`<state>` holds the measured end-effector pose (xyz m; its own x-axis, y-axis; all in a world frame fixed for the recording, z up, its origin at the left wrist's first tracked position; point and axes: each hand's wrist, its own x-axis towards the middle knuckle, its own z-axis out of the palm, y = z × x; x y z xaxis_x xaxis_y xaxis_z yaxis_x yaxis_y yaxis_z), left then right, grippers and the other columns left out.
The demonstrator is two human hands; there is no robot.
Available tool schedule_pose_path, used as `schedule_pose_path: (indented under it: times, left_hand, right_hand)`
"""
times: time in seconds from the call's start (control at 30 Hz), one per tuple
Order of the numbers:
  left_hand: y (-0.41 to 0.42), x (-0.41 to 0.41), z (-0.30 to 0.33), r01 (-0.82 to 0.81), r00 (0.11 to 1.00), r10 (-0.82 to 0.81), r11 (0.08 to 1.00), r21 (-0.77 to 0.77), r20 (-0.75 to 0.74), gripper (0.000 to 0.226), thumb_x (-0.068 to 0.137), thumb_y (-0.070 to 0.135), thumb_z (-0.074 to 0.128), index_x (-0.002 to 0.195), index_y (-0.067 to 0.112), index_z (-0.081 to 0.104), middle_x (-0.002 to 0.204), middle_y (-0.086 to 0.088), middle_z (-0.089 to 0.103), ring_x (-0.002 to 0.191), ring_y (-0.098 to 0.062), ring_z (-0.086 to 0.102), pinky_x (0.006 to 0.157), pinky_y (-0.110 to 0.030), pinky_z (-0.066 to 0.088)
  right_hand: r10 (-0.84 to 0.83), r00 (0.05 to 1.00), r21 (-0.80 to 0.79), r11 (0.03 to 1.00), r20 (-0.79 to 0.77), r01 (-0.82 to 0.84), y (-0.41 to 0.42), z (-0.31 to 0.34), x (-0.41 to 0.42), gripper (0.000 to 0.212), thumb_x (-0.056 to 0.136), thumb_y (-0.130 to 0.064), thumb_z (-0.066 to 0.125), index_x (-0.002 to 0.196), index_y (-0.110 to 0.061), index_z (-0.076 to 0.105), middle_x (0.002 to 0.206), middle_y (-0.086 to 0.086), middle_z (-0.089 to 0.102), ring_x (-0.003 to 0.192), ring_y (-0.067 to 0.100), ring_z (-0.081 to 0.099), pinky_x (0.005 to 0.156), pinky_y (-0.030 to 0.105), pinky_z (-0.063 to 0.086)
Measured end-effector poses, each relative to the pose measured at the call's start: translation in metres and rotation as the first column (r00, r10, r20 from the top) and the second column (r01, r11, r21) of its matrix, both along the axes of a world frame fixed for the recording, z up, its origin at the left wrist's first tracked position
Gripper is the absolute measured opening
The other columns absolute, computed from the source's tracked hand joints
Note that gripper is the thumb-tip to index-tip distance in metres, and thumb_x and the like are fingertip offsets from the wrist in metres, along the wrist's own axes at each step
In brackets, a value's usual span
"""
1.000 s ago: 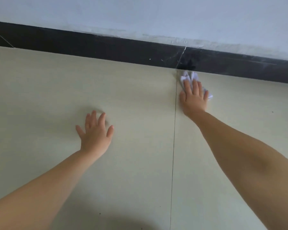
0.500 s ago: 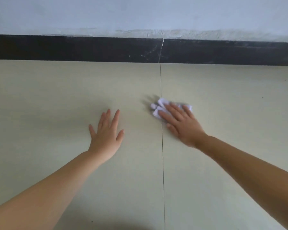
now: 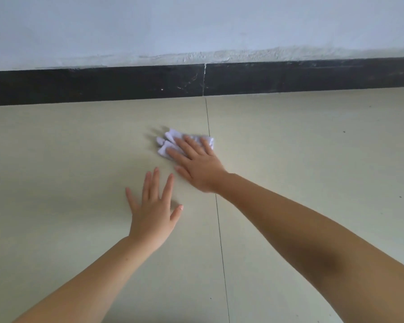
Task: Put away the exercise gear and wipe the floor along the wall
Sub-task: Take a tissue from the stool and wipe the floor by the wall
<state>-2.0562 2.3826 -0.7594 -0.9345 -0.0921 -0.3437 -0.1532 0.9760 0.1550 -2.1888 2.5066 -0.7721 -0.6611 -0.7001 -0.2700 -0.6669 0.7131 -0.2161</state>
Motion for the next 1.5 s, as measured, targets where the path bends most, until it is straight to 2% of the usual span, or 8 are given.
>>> schedule_pose_path:
  times: [0.2, 0.3, 0.43, 0.67, 0.83, 1.1, 1.4, 1.5]
  left_hand:
    - [0.044, -0.012, 0.006, 0.147, 0.988, -0.148, 0.989, 0.019, 0.051, 0.067, 0.092, 0.056, 0.021, 0.15, 0.028, 0.001, 0.159, -0.008, -0.006, 0.146, -0.027, -0.002, 0.106, -0.067, 0.011]
    - [0.045, -0.016, -0.003, 0.14, 0.981, -0.142, 0.99, 0.022, 0.128, 0.074, 0.089, 0.065, 0.017, 0.147, 0.03, -0.012, 0.156, -0.009, -0.022, 0.142, -0.027, -0.02, 0.106, -0.068, 0.004]
    - [0.04, -0.017, -0.015, 0.198, 0.974, -0.194, 0.98, -0.023, 0.113, 0.076, 0.079, 0.064, 0.026, 0.141, 0.021, 0.031, 0.148, -0.02, 0.033, 0.134, -0.033, 0.021, 0.082, -0.077, 0.032]
    - [0.05, -0.019, -0.014, 0.129, 0.984, -0.128, 0.992, -0.001, 0.121, 0.08, 0.086, 0.065, 0.032, 0.147, 0.034, -0.01, 0.157, -0.007, -0.017, 0.144, -0.027, -0.017, 0.106, -0.068, 0.001]
    - [0.046, -0.019, -0.002, 0.162, 0.964, -0.158, 0.987, -0.005, 0.213, 0.079, 0.09, 0.064, 0.028, 0.145, 0.033, -0.021, 0.152, -0.001, -0.032, 0.141, -0.022, -0.027, 0.11, -0.062, -0.004]
    - [-0.016, -0.004, -0.006, 0.137, 0.99, -0.132, 0.984, 0.111, -0.048, 0.07, 0.086, 0.052, 0.023, 0.146, 0.017, 0.028, 0.154, -0.017, 0.019, 0.141, -0.023, 0.008, 0.108, -0.055, 0.023]
    - [-0.019, -0.007, 0.005, -0.095, 0.991, 0.1, 0.994, 0.058, -0.092, 0.05, 0.096, 0.03, 0.036, 0.143, 0.012, 0.036, 0.153, -0.012, 0.028, 0.142, -0.025, 0.025, 0.108, -0.057, 0.021]
    - [-0.029, 0.003, 0.004, -0.12, 0.992, 0.12, 0.993, 0.015, 0.024, 0.053, 0.099, 0.034, 0.031, 0.149, 0.022, 0.018, 0.159, -0.003, 0.007, 0.146, -0.017, 0.005, 0.113, -0.051, 0.01]
  right_hand:
    - [-0.421, 0.903, -0.058, 0.907, -0.086, 0.418, 0.101, -0.002, -0.064, 0.05, 0.103, -0.034, 0.021, 0.151, -0.034, 0.007, 0.161, -0.002, 0.003, 0.147, 0.016, 0.001, 0.117, 0.04, 0.0]
    - [-0.826, 0.557, -0.08, 0.563, -0.09, 0.822, 0.193, 0.0, -0.085, 0.05, 0.1, -0.031, 0.022, 0.149, -0.033, 0.015, 0.159, -0.001, 0.008, 0.146, 0.017, 0.007, 0.115, 0.043, 0.007]
    - [-0.989, 0.147, -0.043, 0.148, -0.017, 0.988, 0.215, 0.007, -0.095, 0.051, 0.099, -0.032, 0.022, 0.15, -0.028, 0.017, 0.159, 0.005, 0.009, 0.146, 0.023, 0.005, 0.115, 0.052, 0.005]
    - [-0.405, 0.909, -0.133, 0.911, -0.099, 0.391, 0.02, -0.009, 0.004, 0.05, 0.098, -0.033, 0.034, 0.147, -0.027, 0.029, 0.158, 0.008, 0.019, 0.146, 0.024, 0.01, 0.115, 0.05, 0.004]
    - [-0.291, 0.957, -0.114, 0.951, -0.019, 0.287, 0.072, -0.005, -0.019, 0.051, 0.1, -0.039, 0.009, 0.151, -0.033, 0.007, 0.161, -0.002, -0.002, 0.147, 0.016, -0.001, 0.117, 0.041, -0.002]
    - [-0.996, 0.092, -0.035, 0.093, -0.021, 0.995, 0.239, -0.002, -0.019, 0.055, 0.1, -0.036, 0.028, 0.152, -0.029, 0.012, 0.16, 0.007, 0.002, 0.147, 0.024, -0.001, 0.117, 0.048, -0.002]
    - [-0.315, 0.948, -0.036, 0.948, 0.037, 0.316, 0.01, -0.006, 0.098, 0.066, 0.09, -0.047, 0.004, 0.152, -0.026, 0.013, 0.16, 0.007, 0.002, 0.147, 0.027, -0.003, 0.112, 0.045, -0.02]
    - [0.018, 0.994, -0.103, 0.994, -0.103, -0.029, 0.072, -0.006, 0.07, 0.054, 0.098, -0.042, 0.014, 0.145, -0.025, 0.034, 0.151, 0.007, 0.036, 0.14, 0.027, 0.032, 0.113, 0.05, 0.018]
